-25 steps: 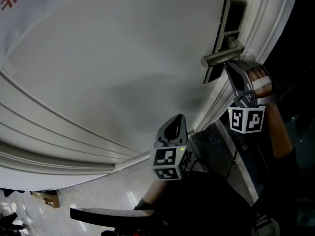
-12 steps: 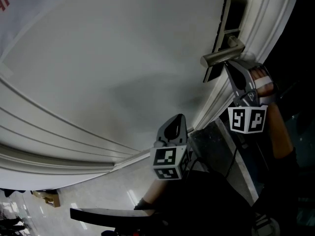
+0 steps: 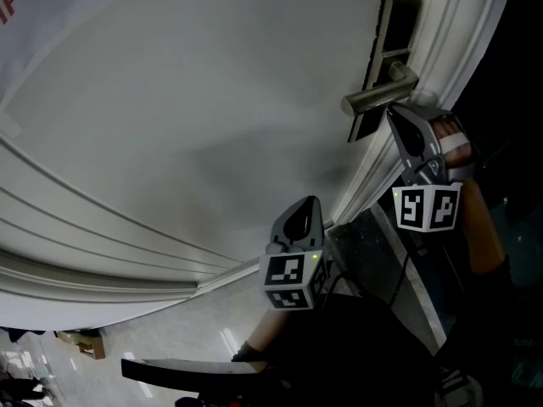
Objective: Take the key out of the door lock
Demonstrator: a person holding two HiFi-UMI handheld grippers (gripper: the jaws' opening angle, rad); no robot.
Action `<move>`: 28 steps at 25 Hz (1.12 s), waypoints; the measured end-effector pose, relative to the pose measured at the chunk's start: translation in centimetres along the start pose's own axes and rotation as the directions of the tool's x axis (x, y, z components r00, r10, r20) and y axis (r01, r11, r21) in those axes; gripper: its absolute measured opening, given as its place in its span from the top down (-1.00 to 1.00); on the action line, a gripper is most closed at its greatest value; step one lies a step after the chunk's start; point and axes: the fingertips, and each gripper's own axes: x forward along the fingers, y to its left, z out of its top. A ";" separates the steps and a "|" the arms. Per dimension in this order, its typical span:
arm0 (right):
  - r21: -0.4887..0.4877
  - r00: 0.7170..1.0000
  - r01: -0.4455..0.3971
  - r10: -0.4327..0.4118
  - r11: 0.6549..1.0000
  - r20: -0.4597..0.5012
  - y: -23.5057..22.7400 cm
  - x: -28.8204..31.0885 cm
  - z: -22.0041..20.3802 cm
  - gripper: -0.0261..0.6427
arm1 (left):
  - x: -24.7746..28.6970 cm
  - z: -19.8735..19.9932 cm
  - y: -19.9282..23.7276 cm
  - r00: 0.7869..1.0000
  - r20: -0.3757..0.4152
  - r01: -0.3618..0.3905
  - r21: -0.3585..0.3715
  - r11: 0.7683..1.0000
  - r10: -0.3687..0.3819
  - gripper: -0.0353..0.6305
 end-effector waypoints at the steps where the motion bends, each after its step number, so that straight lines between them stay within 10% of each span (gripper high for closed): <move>1: 0.000 1.000 0.001 -0.001 1.000 -0.001 0.0 0.0 0.0 0.89 | 0.0 0.0 -0.1 1.000 -0.001 0.001 0.000 1.000 -0.001 0.89; 28: -0.018 1.000 0.011 -0.011 1.000 -0.009 -0.1 0.0 0.0 0.89 | -1.0 1.1 1.3 0.999 0.015 -0.036 0.019 0.999 0.035 0.89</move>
